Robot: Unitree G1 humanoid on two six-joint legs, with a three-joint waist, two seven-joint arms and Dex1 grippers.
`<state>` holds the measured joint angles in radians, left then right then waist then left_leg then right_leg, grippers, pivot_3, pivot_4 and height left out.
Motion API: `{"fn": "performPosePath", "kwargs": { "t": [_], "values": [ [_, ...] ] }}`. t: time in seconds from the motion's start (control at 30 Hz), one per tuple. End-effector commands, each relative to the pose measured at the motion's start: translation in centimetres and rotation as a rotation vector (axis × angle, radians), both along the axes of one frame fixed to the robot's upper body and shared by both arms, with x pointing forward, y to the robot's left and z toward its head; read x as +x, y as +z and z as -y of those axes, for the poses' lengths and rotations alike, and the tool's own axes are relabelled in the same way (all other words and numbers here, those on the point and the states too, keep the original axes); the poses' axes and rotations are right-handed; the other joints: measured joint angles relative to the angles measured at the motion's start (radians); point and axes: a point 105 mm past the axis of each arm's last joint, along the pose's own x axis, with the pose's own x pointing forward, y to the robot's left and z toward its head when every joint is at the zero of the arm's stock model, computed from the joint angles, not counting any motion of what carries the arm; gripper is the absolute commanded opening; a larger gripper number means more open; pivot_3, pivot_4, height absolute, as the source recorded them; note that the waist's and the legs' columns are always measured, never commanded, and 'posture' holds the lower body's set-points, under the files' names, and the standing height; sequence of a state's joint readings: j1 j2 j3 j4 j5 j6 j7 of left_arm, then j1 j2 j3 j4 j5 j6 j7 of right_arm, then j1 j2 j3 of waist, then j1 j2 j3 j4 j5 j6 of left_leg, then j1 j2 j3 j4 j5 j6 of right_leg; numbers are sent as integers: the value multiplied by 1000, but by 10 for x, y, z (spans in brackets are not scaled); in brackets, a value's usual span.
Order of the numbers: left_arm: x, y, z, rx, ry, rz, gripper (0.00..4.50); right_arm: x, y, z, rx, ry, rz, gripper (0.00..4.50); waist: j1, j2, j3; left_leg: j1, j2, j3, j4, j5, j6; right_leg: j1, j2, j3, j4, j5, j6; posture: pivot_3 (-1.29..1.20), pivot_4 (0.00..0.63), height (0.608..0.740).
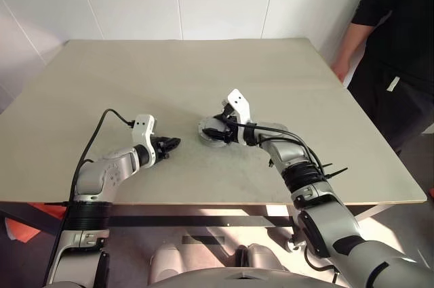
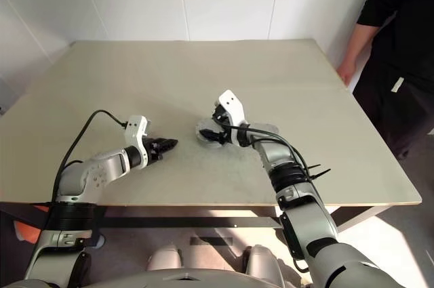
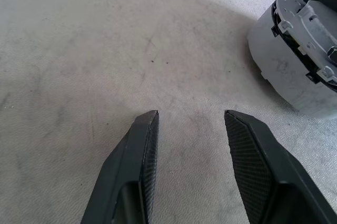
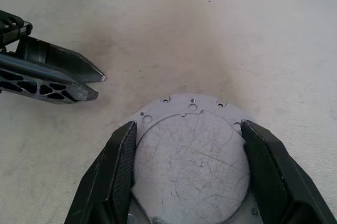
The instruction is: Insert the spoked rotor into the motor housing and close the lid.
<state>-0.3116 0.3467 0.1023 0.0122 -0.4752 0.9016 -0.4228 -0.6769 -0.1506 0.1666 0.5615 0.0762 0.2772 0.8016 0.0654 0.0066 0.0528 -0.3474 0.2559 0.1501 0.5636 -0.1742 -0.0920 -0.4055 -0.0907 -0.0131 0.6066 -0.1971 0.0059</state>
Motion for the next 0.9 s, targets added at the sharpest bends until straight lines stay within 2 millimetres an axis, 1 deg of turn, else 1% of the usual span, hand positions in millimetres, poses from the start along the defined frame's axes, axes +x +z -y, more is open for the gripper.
{"fn": "performPosePath", "kwargs": {
  "t": [0.03, 0.3, 0.47, 0.6, 0.73, 0.83, 0.9],
  "values": [
    [-5, -13, -3, 31, 6, -50, 2090, 1, -1, -3, -17, 5, 2, 3019, 0, 0, 0, 0, 0, 0, 0, 0, 0, 0, 0, 0, 0, 0, 0, 0, 0, 740],
    [-6, -13, -3, 30, 7, -50, 2090, 2, -11, 0, -38, -24, -19, 3019, -3, 0, 0, 1, 0, 0, 0, 0, 0, 0, 0, 0, 0, -1, 2, 0, 0, 740],
    [-6, -13, -3, 29, 5, -49, 2090, 4, -12, -1, -34, -39, -24, 3019, -8, 0, -1, 1, 0, 0, 0, 0, 0, 0, 0, 0, 0, -3, 5, 0, 0, 740],
    [-6, -12, -3, 25, 2, -46, 2090, 1, -3, -5, -11, -9, -2, 3019, -12, 0, -1, 1, 0, 0, 0, 0, 0, 0, 0, 0, 0, -3, 6, 0, 0, 740],
    [-6, -11, -3, 21, 0, -44, 2090, -5, 12, -10, 15, 49, 40, 3019, -12, 0, -1, 1, 0, 0, 0, 0, 0, 0, 0, 0, 0, -3, 5, 0, 0, 740],
    [-6, -11, -3, 20, -2, -44, 2090, -7, 18, -12, 26, 69, 57, 3019, -11, 1, 0, 0, 0, 0, 0, 0, 0, -1, 0, 0, 0, 0, 0, 0, 0, 740],
    [-6, -11, -2, 20, -3, -44, 2090, -7, 21, -13, 34, 67, 64, 3019, -10, 1, 0, -1, 0, 0, 0, 0, 0, -2, 0, 0, 0, 0, 0, 0, 0, 740]
  ]
}}
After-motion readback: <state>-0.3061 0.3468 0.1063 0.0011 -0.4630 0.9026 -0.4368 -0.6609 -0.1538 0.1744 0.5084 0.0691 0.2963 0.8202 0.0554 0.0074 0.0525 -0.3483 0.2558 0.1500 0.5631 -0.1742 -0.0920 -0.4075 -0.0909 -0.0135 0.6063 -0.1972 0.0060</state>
